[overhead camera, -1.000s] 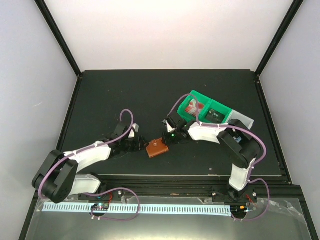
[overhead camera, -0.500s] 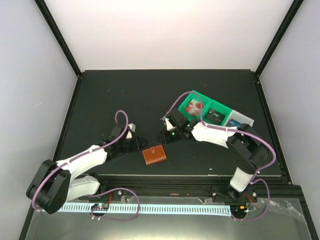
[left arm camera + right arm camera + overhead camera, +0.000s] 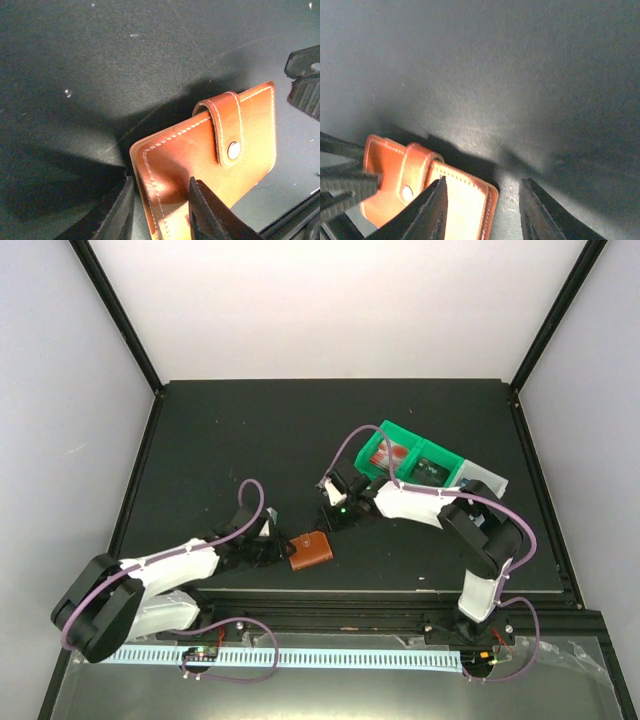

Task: Put the credit cards into the card holder
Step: Adjust the card holder at the center of the board.

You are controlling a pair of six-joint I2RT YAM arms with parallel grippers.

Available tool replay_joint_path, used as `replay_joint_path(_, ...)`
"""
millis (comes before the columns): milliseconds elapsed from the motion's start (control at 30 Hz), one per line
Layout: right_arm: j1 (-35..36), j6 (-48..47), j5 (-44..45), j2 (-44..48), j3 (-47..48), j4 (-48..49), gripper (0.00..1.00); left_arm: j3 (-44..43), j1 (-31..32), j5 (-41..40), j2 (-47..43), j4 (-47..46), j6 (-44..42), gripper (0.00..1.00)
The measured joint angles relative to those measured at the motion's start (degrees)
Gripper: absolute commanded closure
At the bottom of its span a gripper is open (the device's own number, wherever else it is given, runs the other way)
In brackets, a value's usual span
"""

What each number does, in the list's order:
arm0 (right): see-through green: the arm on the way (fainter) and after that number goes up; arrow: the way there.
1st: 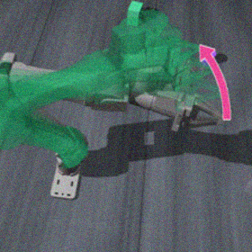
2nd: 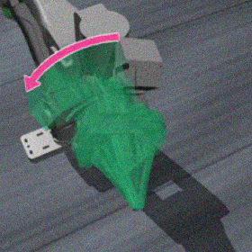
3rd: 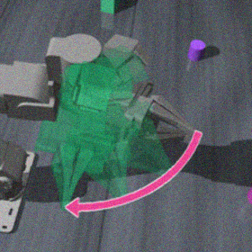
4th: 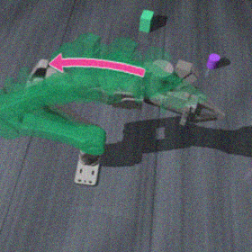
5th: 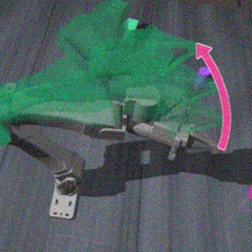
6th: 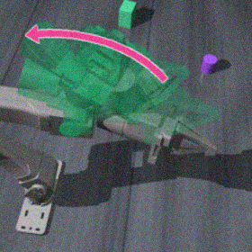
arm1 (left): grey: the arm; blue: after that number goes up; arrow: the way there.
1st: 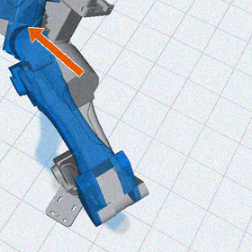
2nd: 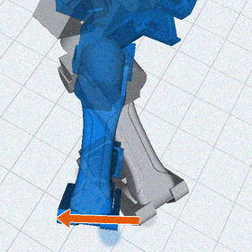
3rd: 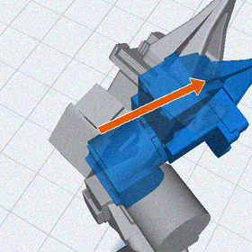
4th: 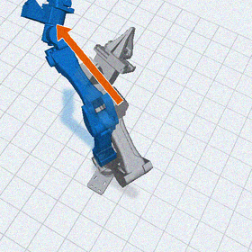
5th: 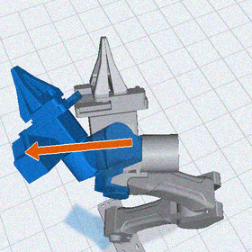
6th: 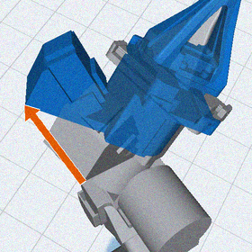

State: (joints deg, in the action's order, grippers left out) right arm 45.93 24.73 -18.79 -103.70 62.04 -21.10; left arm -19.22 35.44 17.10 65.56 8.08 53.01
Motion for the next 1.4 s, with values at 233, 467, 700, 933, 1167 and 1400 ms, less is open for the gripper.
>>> replay_joint_path(233,0.0,3.0,-1.6,0.3,-5.1,1.9,0.78,-3.4,0.3,-0.4,5.6,-0.4,-0.8,0.97)
replay_joint_path(467,-0.4,4.4,-0.5,3.3,-9.2,3.9,0.77,-8.8,0.3,-0.9,10.4,2.2,-6.1,0.98)
replay_joint_path(700,-0.2,3.1,2.6,7.5,-12.1,1.8,0.67,-17.7,0.3,-0.1,17.7,5.3,-16.9,0.98)
replay_joint_path(933,0.0,0.6,6.9,8.2,-11.4,-3.2,0.65,-27.5,-1.1,3.3,28.1,7.4,-23.7,0.93)
replay_joint_path(1167,1.4,-2.3,9.8,9.6,-9.3,-7.2,0.53,-33.6,-2.2,4.2,30.4,6.9,-25.4,0.6)
replay_joint_path(1400,1.9,-8.7,13.7,9.6,-3.6,-8.7,0.5,-26.4,-2.2,3.2,21.5,5.9,-21.0,0.51)
